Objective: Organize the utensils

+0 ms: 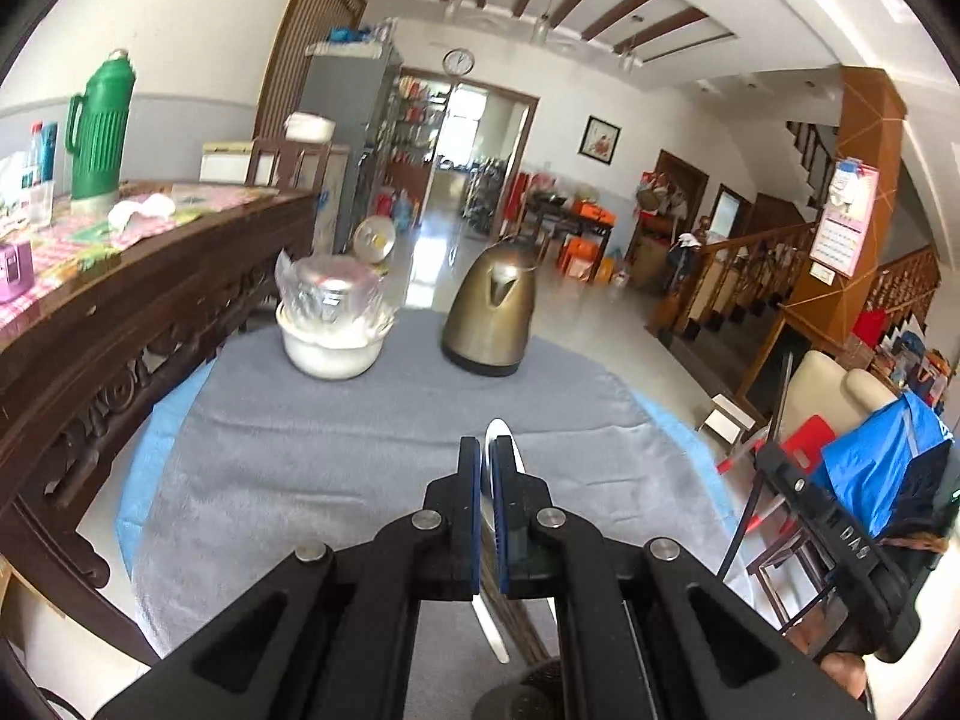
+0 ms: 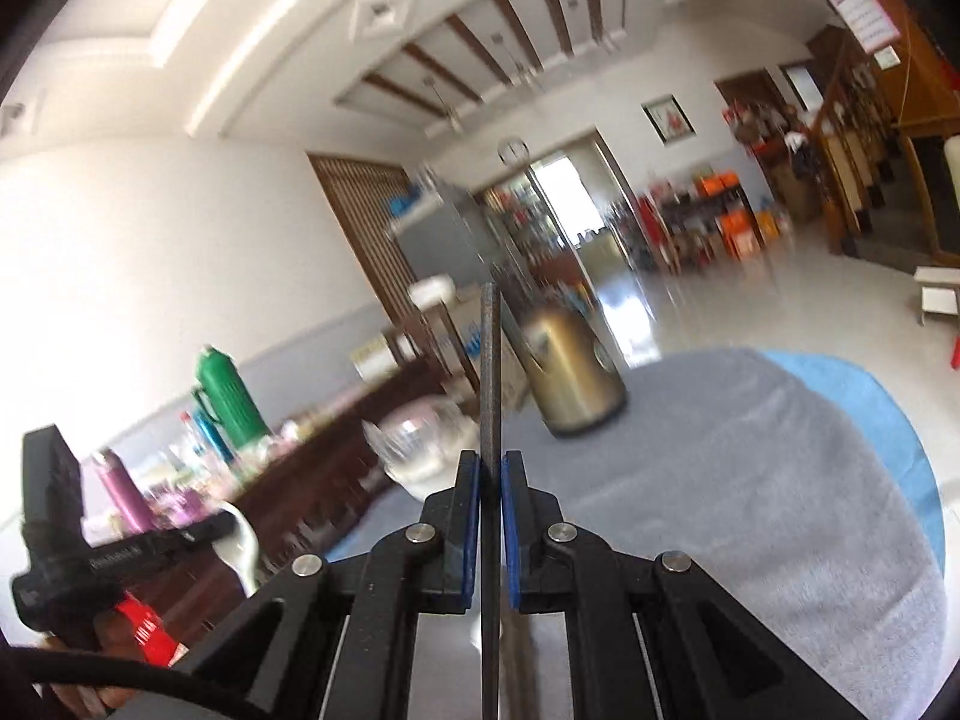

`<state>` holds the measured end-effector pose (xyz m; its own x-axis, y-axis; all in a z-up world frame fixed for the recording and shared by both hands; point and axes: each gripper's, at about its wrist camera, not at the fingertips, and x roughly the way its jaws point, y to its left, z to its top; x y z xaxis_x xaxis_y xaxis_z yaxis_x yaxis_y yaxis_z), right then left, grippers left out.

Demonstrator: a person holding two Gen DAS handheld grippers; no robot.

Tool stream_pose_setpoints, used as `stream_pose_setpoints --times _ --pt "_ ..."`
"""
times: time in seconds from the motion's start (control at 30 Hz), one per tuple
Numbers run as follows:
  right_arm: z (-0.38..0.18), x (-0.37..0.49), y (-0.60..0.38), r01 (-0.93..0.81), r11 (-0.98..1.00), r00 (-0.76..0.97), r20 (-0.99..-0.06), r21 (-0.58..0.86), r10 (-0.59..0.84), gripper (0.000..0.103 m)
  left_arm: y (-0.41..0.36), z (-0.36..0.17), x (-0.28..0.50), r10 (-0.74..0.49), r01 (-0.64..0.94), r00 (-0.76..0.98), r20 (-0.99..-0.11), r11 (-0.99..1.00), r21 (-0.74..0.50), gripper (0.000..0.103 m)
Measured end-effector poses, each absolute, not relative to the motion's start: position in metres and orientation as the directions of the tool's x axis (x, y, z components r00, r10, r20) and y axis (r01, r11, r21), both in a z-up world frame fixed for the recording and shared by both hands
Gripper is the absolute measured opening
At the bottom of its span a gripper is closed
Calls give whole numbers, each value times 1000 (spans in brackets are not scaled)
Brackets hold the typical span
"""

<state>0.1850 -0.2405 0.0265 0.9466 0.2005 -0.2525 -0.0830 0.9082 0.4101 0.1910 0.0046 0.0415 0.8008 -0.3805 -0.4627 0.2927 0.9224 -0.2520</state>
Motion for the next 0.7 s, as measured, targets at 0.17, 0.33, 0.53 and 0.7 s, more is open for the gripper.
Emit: stream_pose_setpoints --times 0.17,0.33,0.53,0.7 --pt "43 164 -214 -147 911 964 -151 386 219 8 -8 34 172 -371 303 803 -466 928 -218 4" --pt "37 155 -190 -168 919 968 -115 356 221 8 -14 22 153 -335 295 831 -444 942 -158 4" --pt "19 158 -167 -155 944 970 -135 291 201 8 -22 7 141 -274 270 881 -387 961 -66 4" --pt "4 157 -160 -153 958 963 -183 243 200 8 -27 -14 139 -273 281 872 -407 959 -41 4"
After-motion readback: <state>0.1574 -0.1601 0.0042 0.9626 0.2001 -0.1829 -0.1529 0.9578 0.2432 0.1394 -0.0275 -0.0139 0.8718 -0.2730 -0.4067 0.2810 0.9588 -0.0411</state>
